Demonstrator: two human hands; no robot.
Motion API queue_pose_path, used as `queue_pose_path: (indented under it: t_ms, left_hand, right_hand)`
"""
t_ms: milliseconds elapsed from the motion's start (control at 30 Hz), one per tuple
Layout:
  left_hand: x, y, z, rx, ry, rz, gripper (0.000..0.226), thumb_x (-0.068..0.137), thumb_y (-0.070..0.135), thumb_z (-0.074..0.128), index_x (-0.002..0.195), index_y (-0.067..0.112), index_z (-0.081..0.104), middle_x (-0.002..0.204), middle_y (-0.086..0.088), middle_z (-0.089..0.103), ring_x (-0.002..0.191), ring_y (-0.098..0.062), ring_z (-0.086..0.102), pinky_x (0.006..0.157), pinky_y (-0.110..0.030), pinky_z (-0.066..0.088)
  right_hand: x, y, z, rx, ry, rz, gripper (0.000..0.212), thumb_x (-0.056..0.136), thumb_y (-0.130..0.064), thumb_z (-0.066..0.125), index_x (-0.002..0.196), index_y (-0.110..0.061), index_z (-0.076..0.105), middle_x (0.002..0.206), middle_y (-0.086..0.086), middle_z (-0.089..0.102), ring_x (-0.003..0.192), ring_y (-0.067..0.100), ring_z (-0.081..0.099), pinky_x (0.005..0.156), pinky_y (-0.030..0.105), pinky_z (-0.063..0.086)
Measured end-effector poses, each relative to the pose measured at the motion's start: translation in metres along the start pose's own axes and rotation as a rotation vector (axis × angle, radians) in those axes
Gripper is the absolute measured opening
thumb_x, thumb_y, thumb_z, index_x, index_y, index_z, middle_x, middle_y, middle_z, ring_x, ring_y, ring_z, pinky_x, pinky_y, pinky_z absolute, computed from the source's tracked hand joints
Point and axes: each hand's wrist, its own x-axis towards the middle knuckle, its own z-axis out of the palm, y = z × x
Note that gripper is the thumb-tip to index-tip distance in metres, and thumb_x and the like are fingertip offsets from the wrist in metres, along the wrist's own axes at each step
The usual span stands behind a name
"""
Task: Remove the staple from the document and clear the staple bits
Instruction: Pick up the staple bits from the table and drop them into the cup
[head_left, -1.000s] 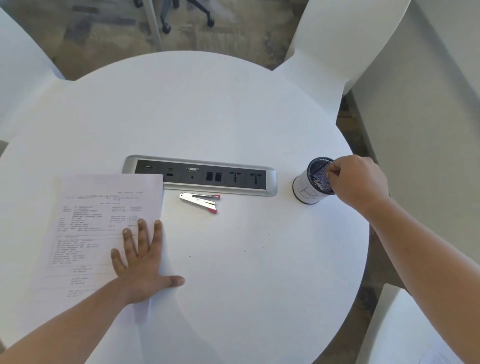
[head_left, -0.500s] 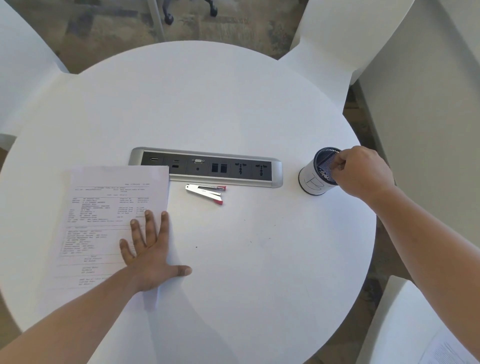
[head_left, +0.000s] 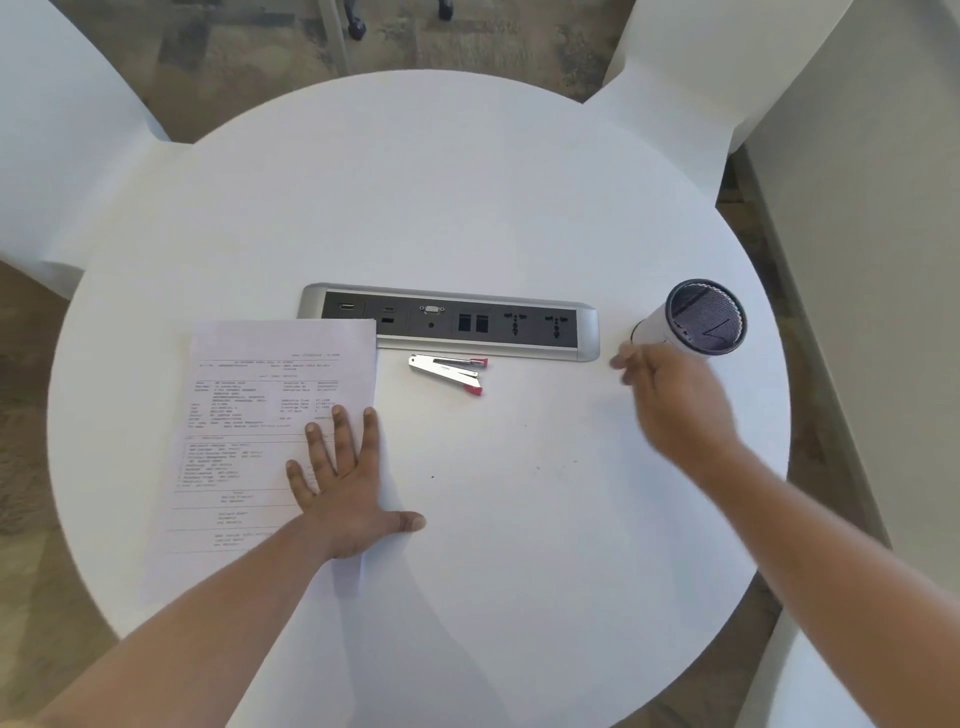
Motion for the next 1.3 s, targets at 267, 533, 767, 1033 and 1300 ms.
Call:
queue_pose_path:
  t_ms: [267,533,767,1033,1300]
  left_hand:
    - [-0.001,-0.002,0.001,0.005,0.022,0.023,0.142,0.07,0.067,0.074,0.14,0.033,-0.045,0.142,-0.002,-0.06,0.134,-0.035,-0.051,0.114,-0.062,-0.019]
    - [-0.004,-0.007,0.006,0.005,0.081,0.047,0.137,0.072,0.07,0.069,0.144,0.03,-0.042,0.145,-0.002,-0.056,0.137,-0.033,-0.048,0.115,-0.061,-0.019]
    - [-0.016,-0.018,0.014,0.077,0.235,0.126,0.11,0.088,0.075,0.039,0.149,0.021,-0.034,0.158,-0.001,-0.039,0.148,-0.026,-0.032,0.116,-0.06,-0.017]
    - [-0.037,-0.093,0.028,0.117,0.375,0.28,0.097,0.084,0.073,0.014,0.145,0.014,-0.032,0.155,0.004,-0.035,0.153,-0.021,-0.018,0.122,-0.044,-0.012]
    - [-0.021,-0.132,0.034,0.324,0.434,0.443,0.086,0.091,0.063,0.034,0.158,0.012,0.016,0.164,-0.004,0.023,0.154,-0.016,-0.008,0.12,-0.035,-0.004]
  right_hand:
    - [-0.104,-0.01,0.128,-0.259,-0.258,-0.095,0.079,0.095,-0.06,0.018,0.156,-0.014,-0.003,0.165,0.001,-0.009,0.151,0.019,-0.013,0.122,0.036,-0.004]
    - [-0.144,-0.024,0.136,-0.332,-0.313,-0.048,0.084,0.095,-0.063,0.016,0.152,-0.012,-0.019,0.16,0.004,-0.027,0.146,0.018,-0.028,0.118,0.034,-0.014]
    - [-0.163,-0.044,0.13,-0.355,-0.411,0.019,0.092,0.088,-0.071,0.005,0.15,-0.009,-0.022,0.158,0.006,-0.031,0.146,0.021,-0.028,0.12,0.032,-0.012]
    - [-0.161,-0.053,0.12,-0.347,-0.478,0.066,0.115,0.061,-0.079,-0.017,0.151,-0.007,-0.017,0.158,0.007,-0.028,0.142,0.015,-0.028,0.118,0.032,-0.008]
    - [-0.159,-0.064,0.119,-0.422,-0.492,0.092,0.096,0.091,-0.067,0.026,0.151,-0.007,-0.018,0.16,0.007,-0.026,0.149,0.021,-0.021,0.122,0.033,-0.003]
